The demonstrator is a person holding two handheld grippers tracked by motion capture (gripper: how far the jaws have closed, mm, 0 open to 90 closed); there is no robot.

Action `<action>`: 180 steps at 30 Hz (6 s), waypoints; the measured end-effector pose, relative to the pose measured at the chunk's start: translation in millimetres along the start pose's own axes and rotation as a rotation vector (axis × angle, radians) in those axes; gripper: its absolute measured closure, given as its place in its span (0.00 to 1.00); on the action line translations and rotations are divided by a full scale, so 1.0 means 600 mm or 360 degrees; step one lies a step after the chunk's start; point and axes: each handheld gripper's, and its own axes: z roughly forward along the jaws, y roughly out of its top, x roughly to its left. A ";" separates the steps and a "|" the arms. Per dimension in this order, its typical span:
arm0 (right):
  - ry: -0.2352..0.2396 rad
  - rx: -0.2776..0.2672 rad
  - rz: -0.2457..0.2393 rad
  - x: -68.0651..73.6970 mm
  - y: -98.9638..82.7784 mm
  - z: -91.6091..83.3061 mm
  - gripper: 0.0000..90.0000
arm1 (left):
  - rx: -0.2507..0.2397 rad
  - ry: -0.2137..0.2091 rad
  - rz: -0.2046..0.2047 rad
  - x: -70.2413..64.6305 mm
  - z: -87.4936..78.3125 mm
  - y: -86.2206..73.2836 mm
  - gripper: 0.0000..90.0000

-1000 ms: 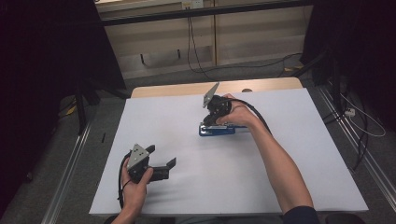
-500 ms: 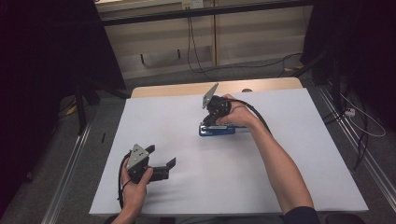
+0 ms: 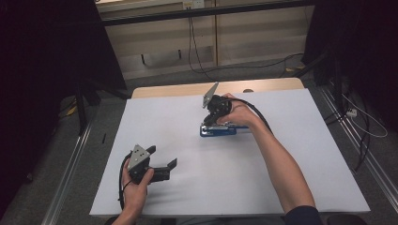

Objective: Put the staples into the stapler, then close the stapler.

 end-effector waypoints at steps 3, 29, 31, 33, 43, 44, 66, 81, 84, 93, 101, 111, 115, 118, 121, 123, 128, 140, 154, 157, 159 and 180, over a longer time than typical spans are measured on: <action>-0.0005 0.0017 0.0009 -0.001 0.000 0.000 0.88 | -0.0009 0.0001 -0.0001 0.000 -0.001 0.001 0.04; 0.0003 0.0075 -0.0049 0.000 0.010 0.011 0.88 | -0.0005 -0.0011 0.0007 0.000 0.000 0.001 0.04; 0.0004 0.0086 -0.0023 0.001 0.010 0.010 0.88 | -0.0006 -0.0012 0.0009 0.000 0.000 0.001 0.04; 0.0007 0.0068 -0.0037 0.000 0.009 0.011 0.88 | -0.0010 -0.0013 0.0011 -0.001 0.000 0.001 0.04; -0.0010 0.0079 -0.0028 0.001 0.009 0.010 0.86 | -0.0007 -0.0011 0.0004 -0.001 0.001 0.000 0.04; -0.0014 0.0069 -0.0043 0.000 0.009 0.011 0.86 | -0.0005 -0.0009 0.0009 -0.001 0.001 0.000 0.04; -0.0045 -0.0027 0.0027 0.000 0.004 -0.002 0.86 | -0.0004 -0.0009 0.0015 0.000 -0.001 0.001 0.04; -0.0137 -0.0116 0.0191 0.007 -0.025 -0.022 0.76 | 0.0007 -0.0009 0.0017 -0.001 0.002 0.000 0.04; -0.0153 -0.0139 0.0234 0.012 -0.034 -0.026 0.72 | 0.0009 -0.0003 0.0015 -0.001 0.004 0.000 0.04; -0.0248 -0.0274 0.0389 0.026 -0.063 -0.039 0.50 | 0.0016 0.0003 0.0009 -0.002 0.004 -0.001 0.04; -0.0385 -0.0352 0.0535 0.040 -0.093 -0.051 0.30 | 0.0016 0.0003 0.0008 -0.001 0.005 0.000 0.04; -0.0536 -0.0475 0.0705 0.064 -0.116 -0.068 0.14 | 0.0024 0.0008 0.0016 0.000 0.007 0.000 0.04; -0.0622 -0.0492 0.0760 0.076 -0.127 -0.068 0.11 | 0.0012 0.0018 -0.0002 0.002 0.003 0.000 0.04; -0.0638 -0.0555 0.0826 0.081 -0.138 -0.070 0.08 | 0.0002 0.0029 -0.0012 0.006 0.001 -0.002 0.04; -0.0697 -0.0556 0.0863 0.085 -0.148 -0.073 0.07 | 0.0026 0.0033 -0.0020 0.009 0.005 -0.004 0.04; -0.0748 -0.0552 0.0899 0.089 -0.154 -0.076 0.08 | 0.0021 0.0028 -0.0015 0.010 0.005 -0.003 0.04; -0.0846 -0.0621 0.1005 0.097 -0.168 -0.083 0.06 | 0.0011 0.0022 -0.0028 0.008 0.004 -0.004 0.04; -0.1085 -0.0715 0.1141 0.134 -0.211 -0.106 0.06 | 0.0047 -0.0011 -0.0015 0.003 0.010 -0.003 0.04; -0.1168 -0.0736 0.1137 0.177 -0.257 -0.116 0.05 | 0.0037 0.0057 -0.0025 0.008 0.002 -0.003 0.05; -0.1175 -0.0735 0.1140 0.179 -0.262 -0.115 0.05 | 0.0025 0.0044 -0.0040 0.008 0.001 -0.003 0.05; -0.1179 -0.0744 0.1144 0.185 -0.263 -0.117 0.05 | 0.0024 0.0024 -0.0033 0.009 0.000 -0.002 0.05; -0.1154 -0.0740 0.1165 0.212 -0.292 -0.130 0.04 | 0.0069 -0.0044 0.0009 0.006 0.027 0.007 0.08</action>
